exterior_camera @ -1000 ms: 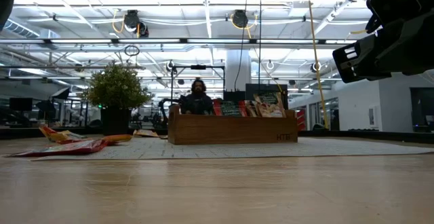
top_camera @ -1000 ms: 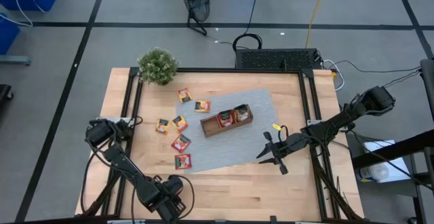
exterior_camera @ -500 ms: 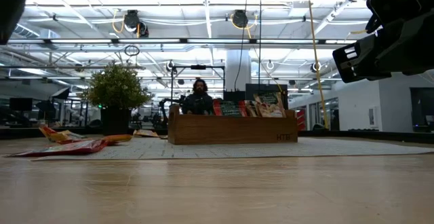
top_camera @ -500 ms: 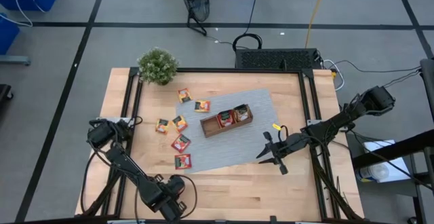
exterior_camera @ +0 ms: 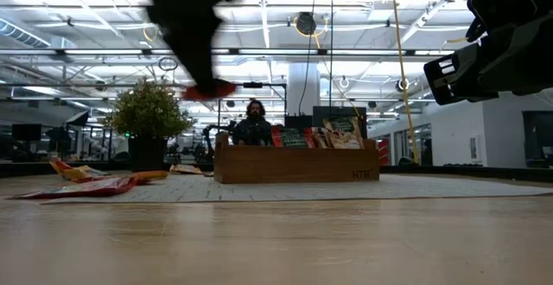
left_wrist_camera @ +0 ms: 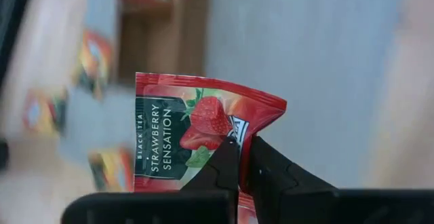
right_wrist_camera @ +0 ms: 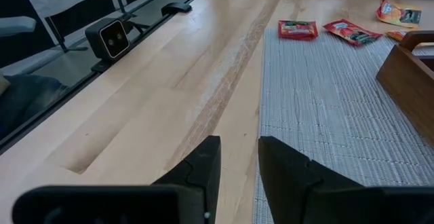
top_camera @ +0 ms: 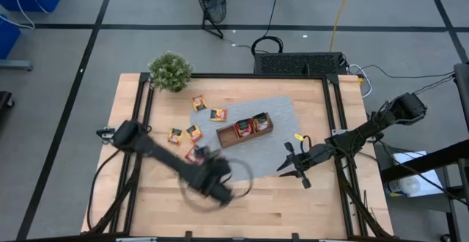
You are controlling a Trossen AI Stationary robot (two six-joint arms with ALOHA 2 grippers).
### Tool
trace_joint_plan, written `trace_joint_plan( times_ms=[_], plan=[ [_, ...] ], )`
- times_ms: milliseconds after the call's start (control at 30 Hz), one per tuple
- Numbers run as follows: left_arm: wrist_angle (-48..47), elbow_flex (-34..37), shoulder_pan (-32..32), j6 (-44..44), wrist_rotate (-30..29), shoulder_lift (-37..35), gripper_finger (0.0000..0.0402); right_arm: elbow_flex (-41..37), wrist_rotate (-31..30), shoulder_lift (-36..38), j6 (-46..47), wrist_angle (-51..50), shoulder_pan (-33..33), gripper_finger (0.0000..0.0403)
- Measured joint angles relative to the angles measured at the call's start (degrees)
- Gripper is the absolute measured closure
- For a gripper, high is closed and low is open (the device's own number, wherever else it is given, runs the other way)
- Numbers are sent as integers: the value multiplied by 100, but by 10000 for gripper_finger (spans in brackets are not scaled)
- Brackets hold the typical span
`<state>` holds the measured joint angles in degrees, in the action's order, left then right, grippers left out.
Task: Pick & Place Tea
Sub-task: Put the red tea bag into the middle section of the wooden organizer
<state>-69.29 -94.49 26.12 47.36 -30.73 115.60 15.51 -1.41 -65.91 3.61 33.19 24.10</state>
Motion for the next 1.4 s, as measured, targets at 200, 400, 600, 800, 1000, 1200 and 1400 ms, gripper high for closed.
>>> trace_joint_plan(
  times_ms=[200, 400, 600, 800, 1000, 1200, 1400],
  plan=[
    [1465, 0, -1125, -2436, -183, 39, 384, 0, -2, 0, 1, -27, 0, 312],
    [2187, -1, -1840, -3455, -185, 39, 386, 0, -3, -1, 135, -229, 0, 312],
    [2727, -9, -2146, -3946, 103, 125, 384, 0, -2, -2, 171, -344, 0, 312],
    [3003, -9, -2237, -4076, 274, 340, 376, 2, -2, 0, 171, -337, 0, 312],
    [3038, -16, -2246, -3780, 274, 391, 369, 2, -3, -2, 173, -343, 0, 312],
    [2995, -12, -2187, -3565, 222, 404, 304, 2, -2, 0, 173, -343, 0, 312],
    [2936, -12, -2193, -3348, 126, 404, 227, 2, -2, 0, 178, -344, 0, 312]
  ],
)
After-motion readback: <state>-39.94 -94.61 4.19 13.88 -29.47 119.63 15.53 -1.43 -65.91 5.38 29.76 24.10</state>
